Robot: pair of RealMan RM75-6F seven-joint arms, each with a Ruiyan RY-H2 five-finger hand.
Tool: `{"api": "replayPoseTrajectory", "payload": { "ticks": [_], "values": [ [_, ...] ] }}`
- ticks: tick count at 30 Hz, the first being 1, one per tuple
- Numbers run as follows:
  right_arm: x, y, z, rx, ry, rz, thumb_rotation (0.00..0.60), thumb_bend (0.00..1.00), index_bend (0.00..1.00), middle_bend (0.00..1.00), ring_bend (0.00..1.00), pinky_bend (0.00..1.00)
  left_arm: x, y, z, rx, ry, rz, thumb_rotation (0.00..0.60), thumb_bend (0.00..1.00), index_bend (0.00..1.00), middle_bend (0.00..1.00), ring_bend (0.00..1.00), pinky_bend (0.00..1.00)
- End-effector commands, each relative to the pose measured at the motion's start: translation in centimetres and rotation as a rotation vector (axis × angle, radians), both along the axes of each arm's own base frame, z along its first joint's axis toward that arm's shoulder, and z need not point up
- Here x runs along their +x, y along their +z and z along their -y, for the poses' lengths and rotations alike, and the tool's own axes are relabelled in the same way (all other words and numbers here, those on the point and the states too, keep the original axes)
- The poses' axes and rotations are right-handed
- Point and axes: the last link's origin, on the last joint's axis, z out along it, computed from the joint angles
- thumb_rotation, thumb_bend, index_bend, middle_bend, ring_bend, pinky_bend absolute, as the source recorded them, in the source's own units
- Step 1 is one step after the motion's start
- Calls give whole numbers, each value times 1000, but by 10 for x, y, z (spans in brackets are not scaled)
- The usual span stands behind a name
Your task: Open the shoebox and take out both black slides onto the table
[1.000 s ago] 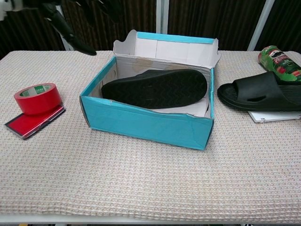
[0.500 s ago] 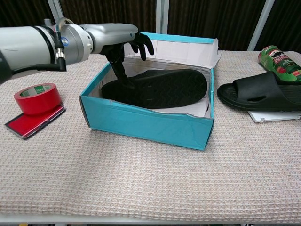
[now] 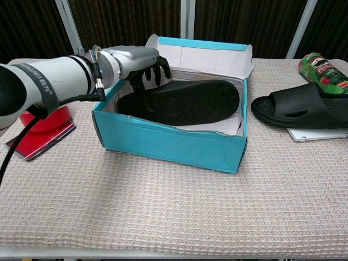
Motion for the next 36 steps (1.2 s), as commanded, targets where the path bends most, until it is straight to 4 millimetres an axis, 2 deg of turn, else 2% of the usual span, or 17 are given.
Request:
{"api": "replayPoseTrajectory", "payload": {
  "ticks": [1,5,10,15,19,26,30,33,36],
  "values": [
    [0,1,0,-3,-1,4,600,0,0,0,0,0,-3,-9,2,-15,-8,-7,600,119,303,398,375,525],
    [0,2,-1,-9,1,10,600,0,0,0,0,0,-8,-20,5,-25,-26,-25,600,184,349,458,443,594],
    [1,3,-2,-13,2,18,600,0,0,0,0,0,-12,-25,8,-23,-33,27,600,315,500,636,622,731],
    [2,3,-2,-12,8,24,600,0,0,0,0,0,-11,-19,10,-28,0,165,600,376,580,714,695,816],
    [3,3,-3,-12,13,28,600,0,0,0,0,0,-9,-8,11,-26,-2,244,600,383,583,721,704,827],
    [6,2,-3,-9,28,38,600,0,0,0,0,0,-1,32,22,-13,-32,419,600,381,582,717,702,827],
    [7,2,-4,-7,37,39,600,0,0,0,0,0,2,71,28,41,-61,522,600,380,581,706,699,814],
    [8,2,-6,-5,42,43,600,0,0,0,0,0,-11,110,30,136,-79,541,600,380,581,698,691,769],
    [7,3,-11,-3,48,35,600,0,0,0,0,0,-44,142,30,242,-30,517,600,380,579,685,683,733]
  ]
}}
